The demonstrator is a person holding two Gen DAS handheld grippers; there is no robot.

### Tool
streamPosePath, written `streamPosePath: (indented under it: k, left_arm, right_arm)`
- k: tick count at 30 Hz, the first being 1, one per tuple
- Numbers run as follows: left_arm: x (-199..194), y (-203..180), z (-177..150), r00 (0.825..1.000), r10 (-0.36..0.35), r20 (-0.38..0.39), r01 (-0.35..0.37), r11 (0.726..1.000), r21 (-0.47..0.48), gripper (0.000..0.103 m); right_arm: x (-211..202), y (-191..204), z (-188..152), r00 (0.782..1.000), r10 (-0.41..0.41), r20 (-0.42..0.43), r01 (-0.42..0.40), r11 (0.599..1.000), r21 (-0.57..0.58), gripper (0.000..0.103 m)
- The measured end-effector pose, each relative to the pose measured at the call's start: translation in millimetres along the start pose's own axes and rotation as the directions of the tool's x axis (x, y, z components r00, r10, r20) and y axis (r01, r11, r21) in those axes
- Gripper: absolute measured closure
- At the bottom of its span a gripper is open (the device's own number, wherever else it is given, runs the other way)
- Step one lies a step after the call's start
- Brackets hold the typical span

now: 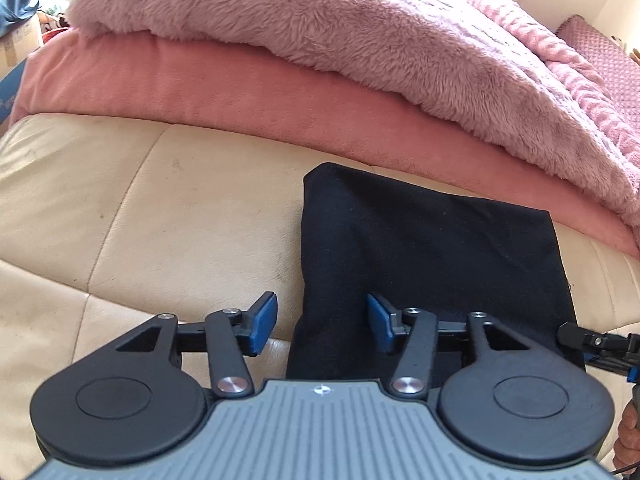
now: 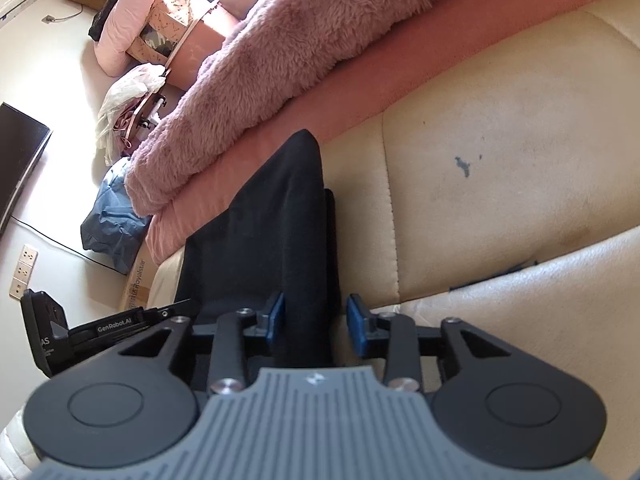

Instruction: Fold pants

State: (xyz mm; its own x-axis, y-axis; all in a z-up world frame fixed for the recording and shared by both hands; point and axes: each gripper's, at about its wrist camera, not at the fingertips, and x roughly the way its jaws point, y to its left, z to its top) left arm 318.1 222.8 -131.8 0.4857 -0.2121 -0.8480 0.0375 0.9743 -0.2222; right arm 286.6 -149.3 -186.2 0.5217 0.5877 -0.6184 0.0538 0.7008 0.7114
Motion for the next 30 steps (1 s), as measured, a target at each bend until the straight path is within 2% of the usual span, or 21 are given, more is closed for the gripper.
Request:
streamPosePath:
  k: [5,9,11,13,15,18,20,22,26,27,30]
  left_arm:
    - [-38.0,-13.5,-5.7,0.993,0.077,0.085,-0.078,0.997,0.013,0.043]
    - [-84.3,-35.7,-14.6,0.973,0.112,0.202,-0.122,0.992,0.036,0.043]
    - [-108.8,-53.2,-20.2,0.953,0.143,0.267,-0.165,0.984,0.062,0.043]
    - [-134.4,-71.2,-29.2,0.928,0.17,0.332,-0.208,0.975,0.082,0.043]
    - [-156.1,-86.8,-38.5,0.906,0.193,0.377,-0.243,0.966,0.091,0.043]
    - [-185.9,-106.9,-55.1,0.876,0.225,0.427,-0.282,0.956,0.075,0.042]
    - [-202.6,-117.0,-66.1,0.858,0.243,0.452,-0.298,0.953,0.053,0.039]
    - [-216.8,-124.5,-76.9,0.847,0.251,0.469,-0.307,0.951,0.045,0.027]
    - [-234.8,-136.1,-97.9,0.823,0.266,0.501,-0.333,0.942,0.046,0.018]
    - [-237.8,-138.6,-102.6,0.819,0.274,0.505,-0.343,0.938,0.048,0.013]
    - [-244.8,-140.9,-117.9,0.81,0.299,0.505,-0.363,0.932,0.029,0.011]
  right_arm:
    - [-35.3,23.4,10.0,0.995,-0.05,0.088,0.059,0.993,-0.104,0.053]
    - [-70.8,58.6,6.8,0.983,-0.068,0.171,0.111,0.959,-0.26,0.047]
    - [-89.5,78.5,0.6,0.974,-0.065,0.216,0.137,0.932,-0.336,0.044]
    - [-109.8,99.2,-8.9,0.962,-0.053,0.267,0.162,0.9,-0.405,0.034]
    - [-131.0,118.3,-21.1,0.948,-0.034,0.317,0.185,0.867,-0.462,0.032]
    - [-160.9,138.8,-40.4,0.927,-0.013,0.376,0.218,0.833,-0.508,0.022]
    - [-180.2,148.7,-54.1,0.918,0.007,0.397,0.222,0.821,-0.527,0.022]
    - [-197.0,154.9,-66.7,0.913,0.02,0.408,0.222,0.816,-0.534,0.022]
    - [-220.5,166.3,-94.8,0.891,-0.011,0.454,0.285,0.792,-0.54,0.021]
    - [-224.2,166.9,-102.4,0.888,-0.017,0.46,0.297,0.785,-0.543,0.021]
    - [-230.4,165.2,-121.8,0.891,-0.038,0.452,0.305,0.788,-0.535,0.021]
